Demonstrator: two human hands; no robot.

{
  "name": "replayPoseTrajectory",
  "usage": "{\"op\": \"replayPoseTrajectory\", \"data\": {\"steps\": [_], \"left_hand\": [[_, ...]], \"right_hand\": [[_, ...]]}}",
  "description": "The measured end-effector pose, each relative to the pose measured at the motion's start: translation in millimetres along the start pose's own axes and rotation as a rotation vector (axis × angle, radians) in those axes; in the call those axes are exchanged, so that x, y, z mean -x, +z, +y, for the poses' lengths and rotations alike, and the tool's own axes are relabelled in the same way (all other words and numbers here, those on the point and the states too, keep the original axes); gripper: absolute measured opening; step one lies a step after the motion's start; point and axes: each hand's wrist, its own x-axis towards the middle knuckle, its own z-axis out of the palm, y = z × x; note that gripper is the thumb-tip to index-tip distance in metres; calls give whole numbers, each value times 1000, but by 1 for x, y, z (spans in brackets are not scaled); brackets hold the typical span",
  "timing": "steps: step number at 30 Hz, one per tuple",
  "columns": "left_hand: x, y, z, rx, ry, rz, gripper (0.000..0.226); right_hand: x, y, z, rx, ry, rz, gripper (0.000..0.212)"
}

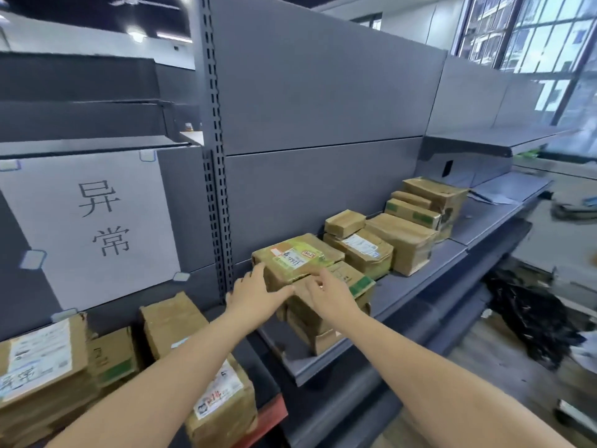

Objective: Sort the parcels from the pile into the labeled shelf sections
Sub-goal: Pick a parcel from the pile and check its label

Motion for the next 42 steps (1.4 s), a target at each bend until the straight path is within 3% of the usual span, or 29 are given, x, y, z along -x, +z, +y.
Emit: {"op": "replayPoseTrajectory", "data": {"steps": [8,14,22,35,42], "left_hand": [[-15,81,102,129,56,-79,96],[-28,121,150,219,101,-104,87],[-50,155,194,173,173,-137,74],[-128,207,241,43,201,-179,74],[-192,212,259,109,214,-196,76]], "right_hand": [[-14,-97,83,47,50,22,43],[-25,-141,122,39,72,40,43],[-40,-172,159,13,121,95,44],[-104,-208,206,-1,169,137,41],[-168,-225,207,11,160,153,40]]}}
